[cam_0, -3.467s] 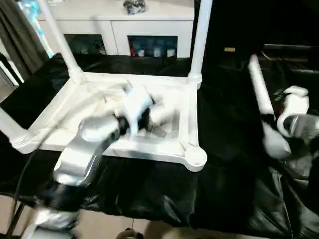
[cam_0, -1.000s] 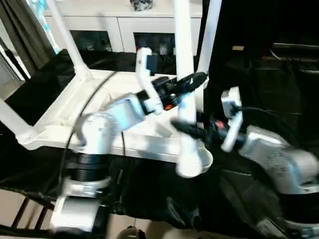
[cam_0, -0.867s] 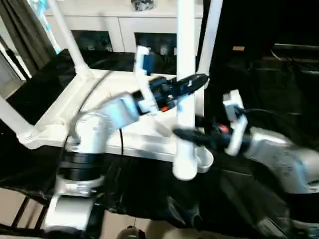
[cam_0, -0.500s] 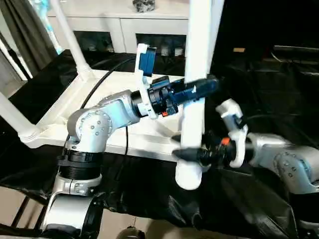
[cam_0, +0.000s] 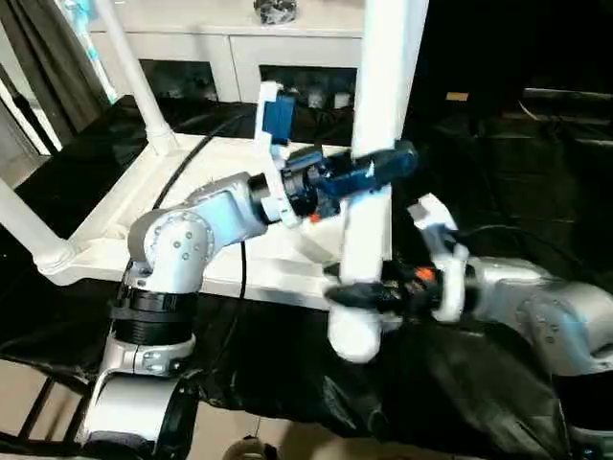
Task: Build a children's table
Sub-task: Pick table leg
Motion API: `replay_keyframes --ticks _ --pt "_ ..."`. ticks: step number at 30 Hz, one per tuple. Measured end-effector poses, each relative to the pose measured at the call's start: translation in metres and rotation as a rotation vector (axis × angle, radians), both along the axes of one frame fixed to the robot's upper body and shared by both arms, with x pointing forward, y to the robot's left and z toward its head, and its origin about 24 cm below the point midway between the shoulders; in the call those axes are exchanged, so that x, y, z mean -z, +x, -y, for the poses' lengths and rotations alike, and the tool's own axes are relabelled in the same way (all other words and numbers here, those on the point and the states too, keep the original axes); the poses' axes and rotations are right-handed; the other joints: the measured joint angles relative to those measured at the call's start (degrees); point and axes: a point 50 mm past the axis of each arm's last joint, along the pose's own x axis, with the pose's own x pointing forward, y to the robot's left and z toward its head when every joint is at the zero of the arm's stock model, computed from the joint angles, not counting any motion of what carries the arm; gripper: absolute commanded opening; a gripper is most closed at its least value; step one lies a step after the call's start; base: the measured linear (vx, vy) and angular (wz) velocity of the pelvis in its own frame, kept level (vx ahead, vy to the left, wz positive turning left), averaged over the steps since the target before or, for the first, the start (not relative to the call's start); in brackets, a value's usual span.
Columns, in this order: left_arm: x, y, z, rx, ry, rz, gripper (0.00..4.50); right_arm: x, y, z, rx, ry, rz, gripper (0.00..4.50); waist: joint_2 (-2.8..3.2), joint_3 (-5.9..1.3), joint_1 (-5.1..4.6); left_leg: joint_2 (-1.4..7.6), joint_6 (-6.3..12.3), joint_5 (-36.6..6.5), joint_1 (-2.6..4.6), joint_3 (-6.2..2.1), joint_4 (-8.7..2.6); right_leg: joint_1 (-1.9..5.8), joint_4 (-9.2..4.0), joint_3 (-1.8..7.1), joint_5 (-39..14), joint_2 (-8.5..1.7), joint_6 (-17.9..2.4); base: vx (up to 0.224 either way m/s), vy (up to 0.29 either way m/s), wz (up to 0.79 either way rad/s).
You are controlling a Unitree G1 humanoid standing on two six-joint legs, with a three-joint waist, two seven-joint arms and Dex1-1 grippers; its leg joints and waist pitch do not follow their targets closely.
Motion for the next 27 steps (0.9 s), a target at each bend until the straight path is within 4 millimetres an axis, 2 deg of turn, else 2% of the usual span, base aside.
replay_keyframes --ticks 3,6,11,13,17,18,25,27 --pt "0.008 0.004 0.001 -0.136 0.061 -0.023 2.62 0.000 0.010 -0.003 0.145 -0.026 0.031 1.91 -0.01 0.01 -0.02 0.00 -0.03 0.0 0.00 0.00 0.00 0.00 0.01 0.00 0.0 0.00 0.0 0.000 0.000 0.00" --pt "0.013 0.008 0.009 -0.283 0.119 -0.063 2.62 -0.001 0.017 -0.002 0.249 -0.049 0.046 1.91 -0.28 0.06 0.25 0.01 -0.04 0.0 -0.03 -0.01 0.00 0.04 -0.01 -0.01 0.0 0.00 0.0 0.000 0.000 0.00" --pt "0.013 0.015 0.017 -0.477 0.137 -0.101 2.62 0.001 0.018 -0.009 0.328 -0.054 0.043 1.89 -0.37 0.11 0.06 0.00 -0.04 0.0 -0.04 -0.01 -0.01 0.06 -0.08 0.00 0.0 0.01 0.0 0.000 0.000 0.00" --pt "0.012 0.017 0.016 -0.536 0.139 -0.094 2.34 0.001 0.018 -0.010 0.347 -0.060 0.047 1.89 -0.36 0.11 -0.02 0.01 -0.04 0.0 -0.03 -0.02 -0.02 0.06 -0.10 0.00 0.0 0.03 0.1 0.000 0.000 0.00" --pt "0.010 0.019 0.020 -0.577 0.131 -0.094 2.15 0.002 0.019 -0.011 0.378 -0.066 0.046 1.89 -0.35 0.11 0.02 0.00 -0.04 0.0 -0.04 -0.02 -0.02 0.06 -0.12 0.00 0.0 0.03 0.1 0.000 0.000 0.00" --pt "0.010 0.019 0.020 -0.579 0.131 -0.095 1.92 0.002 0.019 -0.012 0.381 -0.065 0.045 1.89 -0.35 0.11 0.03 0.00 -0.04 0.0 -0.04 -0.02 -0.02 0.06 -0.12 0.00 0.0 0.03 0.1 0.000 0.000 0.00" --pt "0.008 0.019 0.020 -0.574 0.108 -0.107 1.81 0.000 0.019 -0.010 0.396 -0.081 0.068 1.89 -0.30 0.09 0.01 0.00 -0.04 0.0 -0.04 -0.03 -0.02 0.06 -0.12 0.00 0.0 0.03 0.1 0.000 0.000 0.00" --pt "0.008 0.019 0.021 -0.562 0.097 -0.109 1.81 -0.002 0.018 -0.009 0.386 -0.090 0.078 2.45 -0.30 0.08 0.01 0.00 -0.04 0.0 -0.04 -0.03 -0.02 0.06 -0.13 0.00 0.0 0.03 0.1 0.000 0.000 0.00"
